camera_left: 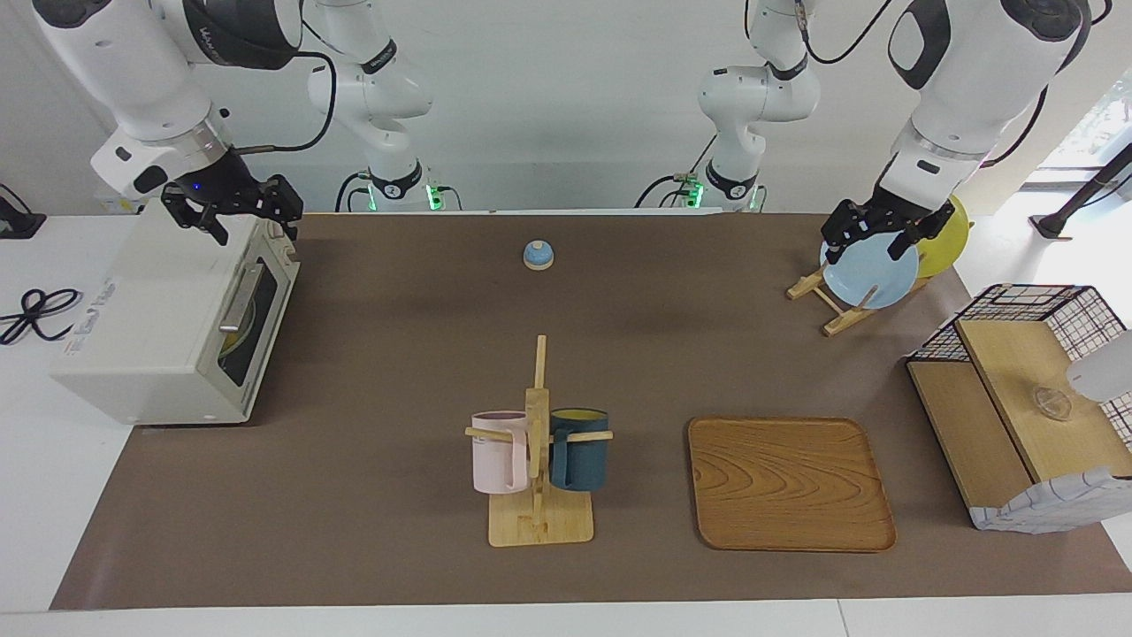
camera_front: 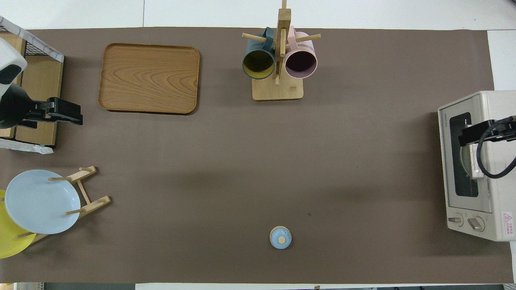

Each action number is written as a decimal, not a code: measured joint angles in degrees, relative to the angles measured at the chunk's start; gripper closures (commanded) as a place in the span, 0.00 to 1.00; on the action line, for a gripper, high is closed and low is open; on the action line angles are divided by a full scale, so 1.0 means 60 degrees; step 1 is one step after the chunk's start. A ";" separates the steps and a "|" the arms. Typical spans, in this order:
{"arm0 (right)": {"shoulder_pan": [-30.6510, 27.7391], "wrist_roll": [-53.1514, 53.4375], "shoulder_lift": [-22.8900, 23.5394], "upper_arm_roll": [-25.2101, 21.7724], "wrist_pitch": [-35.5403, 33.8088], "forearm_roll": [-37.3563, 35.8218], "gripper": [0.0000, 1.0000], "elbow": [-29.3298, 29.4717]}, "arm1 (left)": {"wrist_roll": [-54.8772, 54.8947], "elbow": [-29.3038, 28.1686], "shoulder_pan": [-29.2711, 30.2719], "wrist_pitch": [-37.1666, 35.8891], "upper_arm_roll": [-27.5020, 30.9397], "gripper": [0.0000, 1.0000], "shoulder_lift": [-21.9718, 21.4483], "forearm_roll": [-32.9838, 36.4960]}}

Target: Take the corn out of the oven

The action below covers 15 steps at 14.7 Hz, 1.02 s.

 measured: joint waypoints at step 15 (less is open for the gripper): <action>-0.0173 -0.1317 -0.0029 -0.0091 0.0522 0.0000 1.00 -0.0542 | 0.0000 0.0000 0.0000 0.0000 0.0000 0.00 0.0000 0.0000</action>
